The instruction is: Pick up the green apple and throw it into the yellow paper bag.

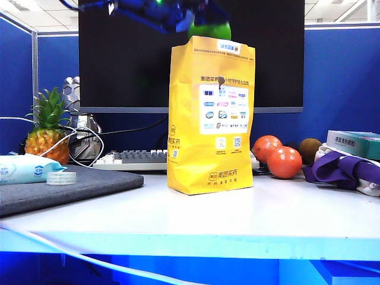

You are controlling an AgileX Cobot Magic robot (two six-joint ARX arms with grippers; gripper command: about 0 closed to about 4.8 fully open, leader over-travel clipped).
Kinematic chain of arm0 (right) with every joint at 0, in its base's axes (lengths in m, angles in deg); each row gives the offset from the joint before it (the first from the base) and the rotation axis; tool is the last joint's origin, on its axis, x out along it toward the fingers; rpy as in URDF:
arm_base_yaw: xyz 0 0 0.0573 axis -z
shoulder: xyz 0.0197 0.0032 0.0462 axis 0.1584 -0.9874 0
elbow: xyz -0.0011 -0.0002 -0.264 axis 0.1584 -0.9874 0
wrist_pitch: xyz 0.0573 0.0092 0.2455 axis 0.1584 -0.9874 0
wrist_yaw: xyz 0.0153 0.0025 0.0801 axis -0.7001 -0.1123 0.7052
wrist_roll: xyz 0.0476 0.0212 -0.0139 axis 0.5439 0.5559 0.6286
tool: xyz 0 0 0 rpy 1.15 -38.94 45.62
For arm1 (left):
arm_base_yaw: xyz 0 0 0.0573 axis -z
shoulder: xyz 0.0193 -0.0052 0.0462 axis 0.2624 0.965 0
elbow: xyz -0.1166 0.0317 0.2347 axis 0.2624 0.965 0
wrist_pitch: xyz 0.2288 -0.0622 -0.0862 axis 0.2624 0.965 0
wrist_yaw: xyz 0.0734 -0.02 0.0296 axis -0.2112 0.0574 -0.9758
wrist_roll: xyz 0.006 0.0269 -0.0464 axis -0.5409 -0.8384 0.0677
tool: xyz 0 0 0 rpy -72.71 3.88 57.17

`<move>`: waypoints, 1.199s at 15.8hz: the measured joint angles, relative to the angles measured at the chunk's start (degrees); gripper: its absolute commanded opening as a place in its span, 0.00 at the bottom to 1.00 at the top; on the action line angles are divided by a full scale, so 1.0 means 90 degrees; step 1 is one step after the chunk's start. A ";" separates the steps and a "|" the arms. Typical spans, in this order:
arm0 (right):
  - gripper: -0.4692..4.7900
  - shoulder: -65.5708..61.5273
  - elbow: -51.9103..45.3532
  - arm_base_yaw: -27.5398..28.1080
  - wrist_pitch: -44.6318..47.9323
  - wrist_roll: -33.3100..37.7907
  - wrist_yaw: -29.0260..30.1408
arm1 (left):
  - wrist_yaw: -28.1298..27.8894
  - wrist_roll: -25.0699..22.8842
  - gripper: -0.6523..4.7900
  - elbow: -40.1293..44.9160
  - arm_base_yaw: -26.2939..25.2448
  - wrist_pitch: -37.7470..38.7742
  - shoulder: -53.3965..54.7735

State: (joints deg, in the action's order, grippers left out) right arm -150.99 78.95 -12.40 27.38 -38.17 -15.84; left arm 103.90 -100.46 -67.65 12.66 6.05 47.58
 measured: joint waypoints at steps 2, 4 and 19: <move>1.00 0.0000 0.0000 0.0002 -0.0233 0.0000 0.0189 | -0.0233 -0.0051 1.00 -0.0039 0.0000 -0.0359 -0.0007; 1.00 0.0000 0.0000 0.0000 -0.0248 0.0002 0.0216 | -0.0294 -0.0036 1.00 -0.0250 -0.0005 -0.0245 -0.0012; 1.00 0.4248 -0.1180 0.0789 -0.2686 0.1273 0.0146 | -0.1753 -0.1387 1.00 0.1056 -0.1217 0.7825 -0.6557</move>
State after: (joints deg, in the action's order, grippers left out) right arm -112.77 68.33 -5.30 3.20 -26.72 -14.52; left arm 88.12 -112.94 -58.14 1.71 76.47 -11.44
